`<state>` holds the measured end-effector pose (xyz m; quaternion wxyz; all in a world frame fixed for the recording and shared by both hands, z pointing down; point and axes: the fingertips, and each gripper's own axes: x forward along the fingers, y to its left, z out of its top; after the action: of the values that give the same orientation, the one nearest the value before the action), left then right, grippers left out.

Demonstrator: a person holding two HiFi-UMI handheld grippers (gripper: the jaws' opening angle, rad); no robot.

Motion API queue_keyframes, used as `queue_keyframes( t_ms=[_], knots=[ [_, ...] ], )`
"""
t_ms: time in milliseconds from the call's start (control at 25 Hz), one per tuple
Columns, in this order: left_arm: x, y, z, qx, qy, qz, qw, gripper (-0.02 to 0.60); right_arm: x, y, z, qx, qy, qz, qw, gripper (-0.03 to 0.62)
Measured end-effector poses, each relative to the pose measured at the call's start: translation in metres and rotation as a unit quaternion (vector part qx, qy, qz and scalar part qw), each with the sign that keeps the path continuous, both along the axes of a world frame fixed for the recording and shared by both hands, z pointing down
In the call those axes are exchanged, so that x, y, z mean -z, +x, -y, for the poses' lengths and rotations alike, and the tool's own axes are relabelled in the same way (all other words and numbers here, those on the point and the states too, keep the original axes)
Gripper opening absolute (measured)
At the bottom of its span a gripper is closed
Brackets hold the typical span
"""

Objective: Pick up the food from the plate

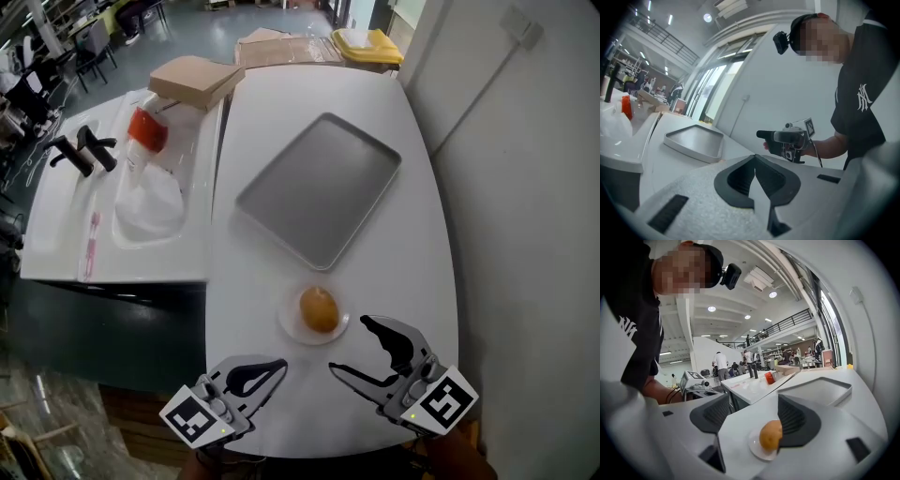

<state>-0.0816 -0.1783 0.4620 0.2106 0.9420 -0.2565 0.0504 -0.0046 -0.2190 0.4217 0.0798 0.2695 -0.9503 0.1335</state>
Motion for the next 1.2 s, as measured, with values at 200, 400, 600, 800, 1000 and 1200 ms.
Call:
queue_keyframes(
  t_ms=[200, 400, 600, 800, 1000, 1200],
  knots=[
    [-0.023, -0.001, 0.014, 0.001, -0.020, -0.003, 0.9998, 0.006, -0.023, -0.016, 0.025, 0.010, -0.001, -0.011, 1.000, 0.329],
    [-0.040, 0.007, 0.015, -0.007, -0.036, -0.007, 0.9993, 0.006, -0.055, -0.021, 0.045, -0.006, -0.010, -0.029, 1.000, 0.375],
    [-0.049, 0.013, 0.011, -0.013, -0.037, -0.009, 0.9992, 0.006, -0.089, -0.031, 0.048, 0.007, -0.028, -0.050, 0.998, 0.406],
    [-0.064, 0.011, 0.015, -0.005, -0.048, -0.002, 0.9988, 0.006, -0.128, -0.033, 0.056, -0.003, -0.049, -0.087, 0.995, 0.413],
    [-0.077, 0.010, 0.019, 0.001, -0.051, 0.009, 0.9987, 0.006, -0.151, -0.034, 0.060, 0.006, -0.065, -0.105, 0.992, 0.412],
    [-0.087, 0.009, 0.018, 0.005, -0.060, 0.005, 0.9981, 0.006, -0.163, -0.036, 0.061, 0.012, -0.073, -0.128, 0.989, 0.411]
  ],
)
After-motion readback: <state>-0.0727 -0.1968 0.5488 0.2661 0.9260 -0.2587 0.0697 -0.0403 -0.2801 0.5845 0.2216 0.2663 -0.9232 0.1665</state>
